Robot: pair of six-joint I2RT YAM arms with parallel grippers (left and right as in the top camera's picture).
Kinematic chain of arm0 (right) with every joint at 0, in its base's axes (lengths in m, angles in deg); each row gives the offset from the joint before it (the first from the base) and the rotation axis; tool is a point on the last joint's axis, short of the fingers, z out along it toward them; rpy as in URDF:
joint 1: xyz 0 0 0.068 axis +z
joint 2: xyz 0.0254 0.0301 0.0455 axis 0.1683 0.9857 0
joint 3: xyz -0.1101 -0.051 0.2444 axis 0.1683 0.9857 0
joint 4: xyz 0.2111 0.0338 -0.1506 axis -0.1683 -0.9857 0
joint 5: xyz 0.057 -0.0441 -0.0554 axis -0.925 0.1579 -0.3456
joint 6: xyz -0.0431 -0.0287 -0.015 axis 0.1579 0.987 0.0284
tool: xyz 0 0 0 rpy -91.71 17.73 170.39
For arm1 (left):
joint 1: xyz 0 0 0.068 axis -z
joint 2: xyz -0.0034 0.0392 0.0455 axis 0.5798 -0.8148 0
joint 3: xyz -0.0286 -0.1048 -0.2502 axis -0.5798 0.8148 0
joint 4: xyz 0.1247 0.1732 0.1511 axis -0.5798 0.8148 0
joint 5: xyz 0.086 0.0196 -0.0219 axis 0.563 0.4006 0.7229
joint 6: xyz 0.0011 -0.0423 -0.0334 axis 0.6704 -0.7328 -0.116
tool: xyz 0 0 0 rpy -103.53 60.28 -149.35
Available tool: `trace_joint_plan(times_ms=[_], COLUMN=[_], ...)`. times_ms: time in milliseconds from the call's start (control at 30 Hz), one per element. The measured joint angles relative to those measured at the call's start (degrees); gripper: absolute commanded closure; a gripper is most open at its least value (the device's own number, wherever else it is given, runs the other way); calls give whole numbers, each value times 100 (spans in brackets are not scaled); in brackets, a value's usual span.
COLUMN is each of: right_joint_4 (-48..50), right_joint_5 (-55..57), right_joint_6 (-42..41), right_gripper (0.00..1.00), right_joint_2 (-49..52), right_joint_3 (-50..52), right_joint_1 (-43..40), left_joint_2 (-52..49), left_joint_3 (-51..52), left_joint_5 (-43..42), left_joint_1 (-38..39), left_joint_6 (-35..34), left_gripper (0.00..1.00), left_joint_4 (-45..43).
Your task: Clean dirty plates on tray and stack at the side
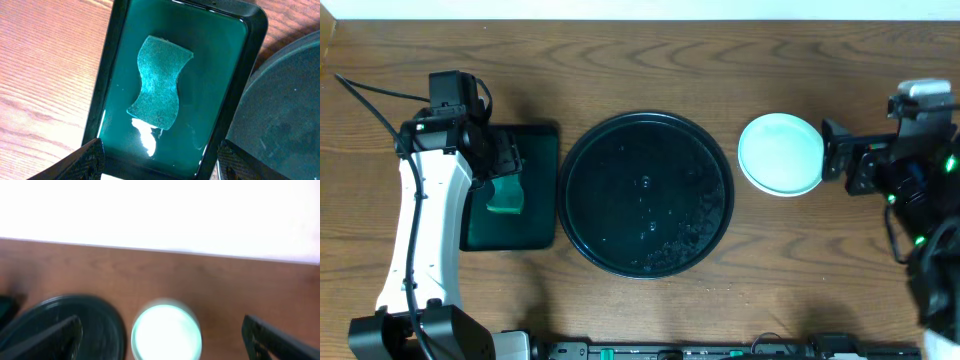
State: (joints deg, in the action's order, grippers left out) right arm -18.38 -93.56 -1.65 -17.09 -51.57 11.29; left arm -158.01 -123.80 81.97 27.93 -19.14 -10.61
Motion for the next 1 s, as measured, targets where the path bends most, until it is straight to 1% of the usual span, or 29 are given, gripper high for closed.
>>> trace_joint_plan(times_ms=[33, 67, 100, 167, 200, 233, 300, 367, 400, 467, 533, 600, 767, 1000], right_joint_4=[363, 752, 966, 1657, 2033, 2339, 2684, 2962, 3195, 3504, 3628, 3534, 3434, 3436], right_joint_5=[-13, -28, -31, -50, -50, -55, -68, -68, -79, -122, -175, -221, -247, -249], right_joint_6=[22, 55, 72, 136, 149, 155, 170, 175, 175, 175, 175, 177, 179, 179], right_gripper=[1, 1, 1, 1, 1, 1, 1, 1, 1, 1, 1, 1, 1, 1], right_joint_2=[-219, -660, -844, -1888, -2240, -2822, -3536, -3923, -4236, -4503, -4621, -4760, -4977, -4983], right_joint_3=[387, 1082, 1377, 2879, 3364, 4144, 5058, 5582, 6017, 6457, 6684, 6824, 6850, 6850], right_joint_1=[0, 0, 0, -2, -4, -9, -9, -11, -31, -50, -48, -48, -48, -48], left_joint_2=[0, 0, 0, 0, 0, 0, -4, -11, -11, -11, -11, -11, -11, -11], left_joint_3=[0, 0, 0, 0, 0, 0, 0, 0, 0, 0, 0, 0, 0, 0], left_joint_5=[0, 0, 0, -2, 2, -7, 0, 0, -2, -2, -2, -2, -2, -2], left_joint_1=[0, 2, 0, 2, 0, 0, 0, 2, 0, 0, 2, 2, 2, 2], left_joint_6=[0, 2, 0, 2, 0, 2, 2, 0, 2, 0, 0, 0, 0, 0], left_gripper=[27, 26, 27, 26, 26, 26, 26, 26, 27, 26, 27, 26, 26, 26], left_joint_4=[0, 7, 9, 2, 4, 4, 4, 15, 9, 4, 9, 7, 7, 7])
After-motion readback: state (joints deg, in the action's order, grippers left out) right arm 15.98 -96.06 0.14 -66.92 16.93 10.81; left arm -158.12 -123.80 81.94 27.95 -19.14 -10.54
